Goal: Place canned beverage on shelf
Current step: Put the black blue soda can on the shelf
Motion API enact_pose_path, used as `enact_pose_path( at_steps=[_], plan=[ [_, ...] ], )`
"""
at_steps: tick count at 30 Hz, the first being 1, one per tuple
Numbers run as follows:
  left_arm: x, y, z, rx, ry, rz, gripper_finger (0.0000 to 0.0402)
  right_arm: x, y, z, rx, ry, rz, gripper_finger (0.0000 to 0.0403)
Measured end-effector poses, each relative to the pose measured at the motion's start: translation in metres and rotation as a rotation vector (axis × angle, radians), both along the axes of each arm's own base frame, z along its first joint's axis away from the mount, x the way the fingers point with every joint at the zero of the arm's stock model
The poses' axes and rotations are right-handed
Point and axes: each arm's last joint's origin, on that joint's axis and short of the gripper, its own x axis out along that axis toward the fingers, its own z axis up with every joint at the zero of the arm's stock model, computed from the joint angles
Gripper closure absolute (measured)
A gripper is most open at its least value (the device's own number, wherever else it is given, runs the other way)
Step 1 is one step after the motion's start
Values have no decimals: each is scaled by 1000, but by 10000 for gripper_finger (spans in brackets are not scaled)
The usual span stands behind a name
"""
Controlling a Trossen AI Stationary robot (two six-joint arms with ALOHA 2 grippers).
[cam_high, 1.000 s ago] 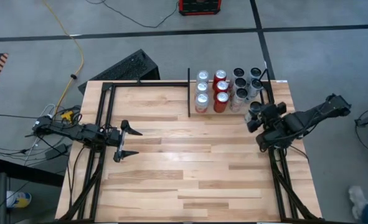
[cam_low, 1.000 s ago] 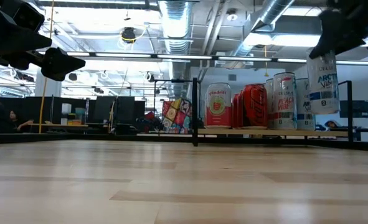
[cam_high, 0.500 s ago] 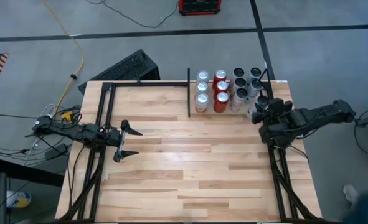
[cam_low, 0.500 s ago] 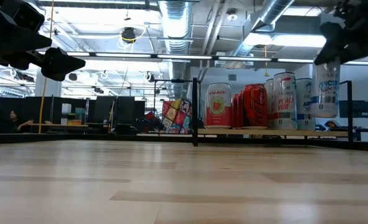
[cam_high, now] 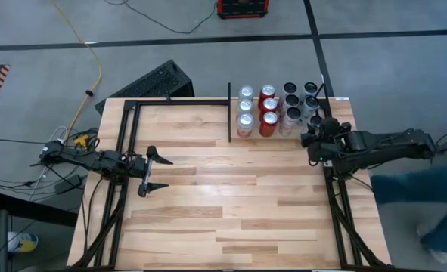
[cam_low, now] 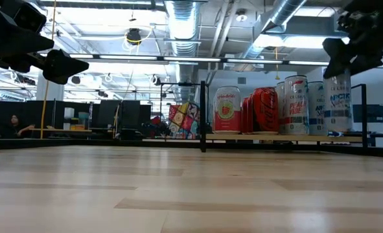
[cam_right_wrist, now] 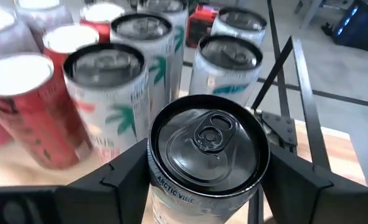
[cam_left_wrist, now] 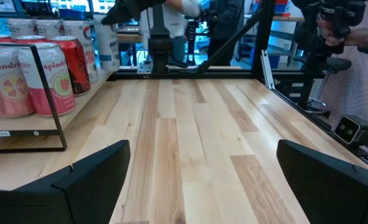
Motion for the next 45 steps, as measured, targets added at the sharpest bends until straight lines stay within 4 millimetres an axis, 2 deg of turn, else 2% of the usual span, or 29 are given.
enact_pose_path(
  at_steps=[8, 16, 28, 35, 45],
  plan=[
    [0, 0, 0, 0, 0, 0, 10, 2, -8, 2, -10, 21, -49, 128],
    [0, 0, 0, 0, 0, 0, 10, 18, -21, 1, 21, 57, -71, 128],
    [0, 0, 0, 0, 0, 0, 10, 18, -32, 0, 31, 64, -150, 128],
    [0, 0, 0, 0, 0, 0, 10, 22, -41, -15, 10, 31, -180, 128],
    [0, 0, 0, 0, 0, 0, 10, 17, -41, -15, 16, 33, -170, 122]
  ],
)
